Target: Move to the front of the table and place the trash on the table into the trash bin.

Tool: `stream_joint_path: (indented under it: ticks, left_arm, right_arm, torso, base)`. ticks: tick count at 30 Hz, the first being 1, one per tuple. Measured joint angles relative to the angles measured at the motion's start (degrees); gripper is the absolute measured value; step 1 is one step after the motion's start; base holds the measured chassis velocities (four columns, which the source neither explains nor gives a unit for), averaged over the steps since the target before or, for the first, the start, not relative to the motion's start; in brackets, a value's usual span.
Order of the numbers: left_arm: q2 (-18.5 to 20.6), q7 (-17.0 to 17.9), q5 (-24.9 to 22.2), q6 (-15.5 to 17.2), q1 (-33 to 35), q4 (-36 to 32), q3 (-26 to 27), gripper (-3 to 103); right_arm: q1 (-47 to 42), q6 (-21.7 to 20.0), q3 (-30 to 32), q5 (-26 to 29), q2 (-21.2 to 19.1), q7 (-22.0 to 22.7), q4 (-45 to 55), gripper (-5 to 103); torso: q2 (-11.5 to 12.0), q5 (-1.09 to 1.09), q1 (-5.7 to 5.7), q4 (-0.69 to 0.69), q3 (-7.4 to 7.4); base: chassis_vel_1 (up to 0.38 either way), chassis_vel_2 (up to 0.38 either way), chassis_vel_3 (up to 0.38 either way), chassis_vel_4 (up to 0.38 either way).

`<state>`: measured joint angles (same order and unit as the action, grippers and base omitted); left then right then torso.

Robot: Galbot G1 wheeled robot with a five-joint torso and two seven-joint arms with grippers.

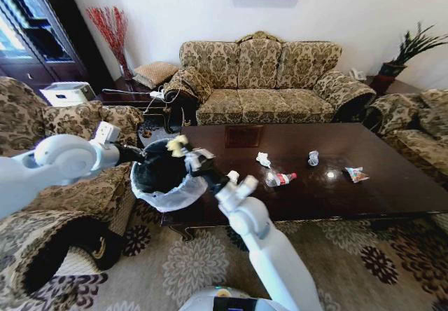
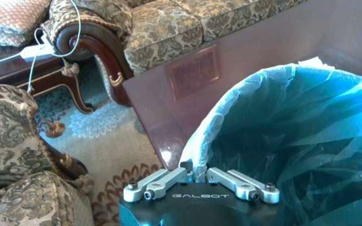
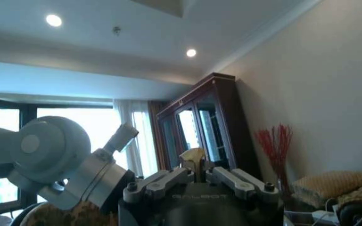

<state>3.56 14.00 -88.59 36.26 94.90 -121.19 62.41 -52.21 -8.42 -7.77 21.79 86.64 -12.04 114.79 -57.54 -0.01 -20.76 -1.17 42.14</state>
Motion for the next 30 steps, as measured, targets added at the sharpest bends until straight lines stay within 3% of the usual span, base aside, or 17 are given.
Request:
stream_joint_path:
  ticks: [5, 8, 10, 12, 14, 16, 17, 19, 23, 24, 25, 27, 28, 30]
  left_arm:
    - [-0.8, 0.1, 0.4, 0.0, 0.1, -0.1, -0.1, 0]
    - [-1.1, 0.2, 0.7, -0.1, 0.1, 0.7, -0.1, 0]
    - [-1.1, 0.2, 0.7, -0.2, 0.1, 0.7, -0.1, 0]
    - [-1.3, 0.2, 0.9, -0.2, 0.1, 0.7, -0.2, 0]
    - [-1.4, 0.3, 1.0, -0.3, 0.2, 0.6, -0.2, 0]
    - [-1.9, 0.3, 1.6, -0.5, 0.2, 0.5, -0.2, 0]
    - [-1.9, 0.3, 1.6, -0.5, 0.2, 0.5, -0.2, 0]
    - [-2.5, 0.2, 2.4, -0.5, 0.2, 1.4, -0.3, 0]
    - [-3.8, 0.1, 3.7, -0.6, 0.2, 3.6, -0.2, 0]
    - [-4.3, 0.2, 4.0, -0.6, 0.2, 4.3, -0.1, 0]
    - [-5.3, 0.5, 4.4, -0.6, 0.0, 6.2, 0.1, 0]
    - [-5.5, 0.7, 4.6, -0.6, 0.0, 6.7, 0.2, 0]
    - [-5.8, 0.7, 5.0, -0.8, -0.1, 7.6, 0.3, 0]
    - [-6.1, 0.7, 5.2, -0.8, -0.1, 7.8, 0.3, 0]
  right_arm:
    - [0.0, -1.0, -0.7, -0.1, -0.1, 0.0, 0.4, 13]
    - [-0.5, -1.5, -0.6, -0.1, -1.2, 0.0, 1.2, 28]
    - [-0.6, -1.5, -0.6, -0.1, -1.3, 0.0, 1.2, 28]
    - [-1.1, -1.5, -0.3, -0.1, -1.7, 0.0, 1.4, 45]
    - [-1.3, -1.4, -0.3, -0.1, -1.9, 0.0, 1.5, 45]
    - [-1.6, -0.5, -0.1, 0.0, -2.1, 0.2, 1.7, 55]
    - [-1.6, -0.5, -0.1, 0.0, -2.1, 0.2, 1.7, 55]
    - [-2.8, 1.0, 1.5, 0.6, -2.1, 0.2, 3.6, 72]
    - [-5.2, 1.7, 4.5, -0.7, -2.7, 1.0, 6.6, 78]
    - [-5.9, 1.7, 5.3, -1.3, -3.1, 1.7, 7.3, 83]
    - [-8.6, 1.1, 8.7, -2.2, -4.5, 6.0, 9.2, 93]
    - [-9.3, 0.8, 9.6, -2.2, -4.9, 7.3, 9.5, 93]
    - [-11.7, 0.1, 13.0, -2.3, -5.9, 10.6, 9.3, 97]
    - [-13.6, 0.5, 15.7, -3.1, -6.3, 12.0, 7.9, 99]
  torso:
    - [0.0, 0.00, 0.00, 0.00, 0.00]
    - [0.0, 0.01, 0.00, 0.01, 0.00]
    - [0.0, 0.01, 0.00, 0.01, 0.00]
    - [0.0, 0.01, 0.00, 0.01, 0.00]
    - [0.0, 0.01, 0.00, 0.01, 0.00]
    - [0.0, 0.01, 0.00, 0.01, 0.00]
    - [0.0, 0.01, 0.00, 0.01, 0.00]
    - [0.0, 0.03, 0.00, 0.01, 0.00]
    - [0.0, 0.03, 0.00, 0.02, 0.00]
    - [0.0, 0.02, 0.00, 0.01, 0.00]
    - [0.0, 0.00, 0.00, 0.00, 0.00]
    - [0.0, 0.00, 0.00, 0.00, 0.00]
    - [0.0, 0.01, 0.00, 0.00, -0.01]
    - [0.0, 0.00, 0.00, 0.00, -0.01]
  base:
    - [0.000, 0.000, 0.000, 0.000]
    - [0.000, 0.000, 0.000, 0.000]
    - [0.000, 0.000, 0.000, 0.000]
    - [0.000, 0.000, 0.000, 0.000]
    - [0.000, 0.000, 0.000, 0.000]
    - [0.000, 0.000, 0.000, 0.000]
    - [0.000, 0.000, 0.000, 0.000]
    - [0.000, 0.000, 0.000, 0.000]
    - [0.000, 0.000, 0.000, 0.000]
    - [0.000, 0.000, 0.000, 0.000]
    - [0.000, 0.000, 0.000, 0.000]
    - [0.000, 0.000, 0.000, 0.000]
    - [0.000, 0.000, 0.000, 0.000]
    - [0.000, 0.000, 0.000, 0.000]
